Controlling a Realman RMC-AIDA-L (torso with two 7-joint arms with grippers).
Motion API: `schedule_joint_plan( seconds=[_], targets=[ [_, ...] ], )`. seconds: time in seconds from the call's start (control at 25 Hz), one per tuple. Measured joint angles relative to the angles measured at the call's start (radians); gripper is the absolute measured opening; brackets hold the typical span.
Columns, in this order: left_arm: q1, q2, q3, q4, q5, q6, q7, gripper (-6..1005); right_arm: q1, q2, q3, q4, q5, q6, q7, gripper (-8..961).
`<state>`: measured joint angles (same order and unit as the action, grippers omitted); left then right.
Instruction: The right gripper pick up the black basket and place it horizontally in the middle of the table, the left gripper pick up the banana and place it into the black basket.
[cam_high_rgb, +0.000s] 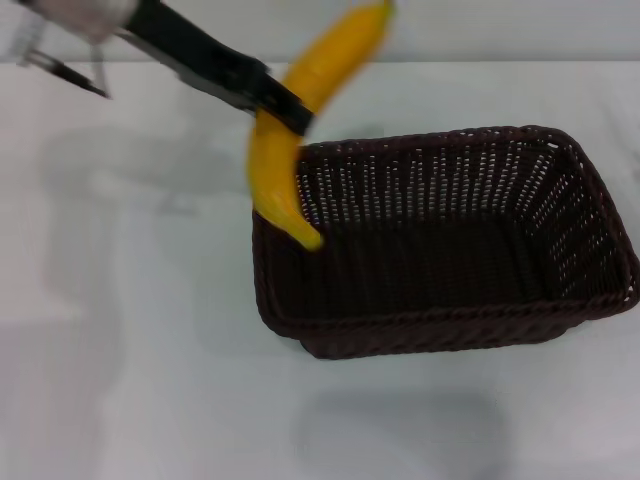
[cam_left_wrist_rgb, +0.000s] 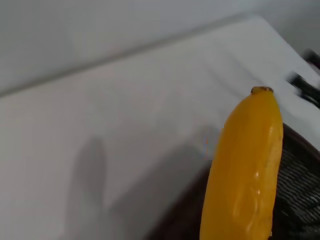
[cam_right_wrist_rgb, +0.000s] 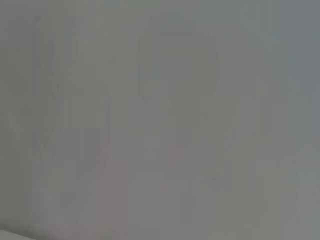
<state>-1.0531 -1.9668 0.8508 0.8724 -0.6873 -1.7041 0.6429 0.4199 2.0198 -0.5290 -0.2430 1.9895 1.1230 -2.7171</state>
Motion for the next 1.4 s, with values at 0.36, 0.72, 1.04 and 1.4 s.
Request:
schedule_joint_plan(
  seconds=[0.36, 0.72, 1.04, 1.4],
  targets=[
    [-0.038, -0.096, 0.076, -0.001, -0.007, 0.054, 0.122, 601, -0.003, 0.001, 0.009, 0.022, 0.002, 0.048, -0.002, 877],
    [0.299, -0.106, 0.073, 0.293, -0.253, 0.238, 0.396, 815, -0.036, -0.001, 0.012, 0.037, 0.014, 0.134, -0.007, 877],
    [0.719, -0.110, 0.063, 0.278, -0.838, 0.500, 0.921, 894, -0.070, -0.003, 0.012, 0.073, 0.040, 0.270, -0.014, 877],
    [0.892, -0.116, 0.073, -0.231, -1.573, 0.398, 1.739, 892, -0.090, -0.004, 0.012, 0.112, 0.042, 0.271, -0.025, 877]
  ],
)
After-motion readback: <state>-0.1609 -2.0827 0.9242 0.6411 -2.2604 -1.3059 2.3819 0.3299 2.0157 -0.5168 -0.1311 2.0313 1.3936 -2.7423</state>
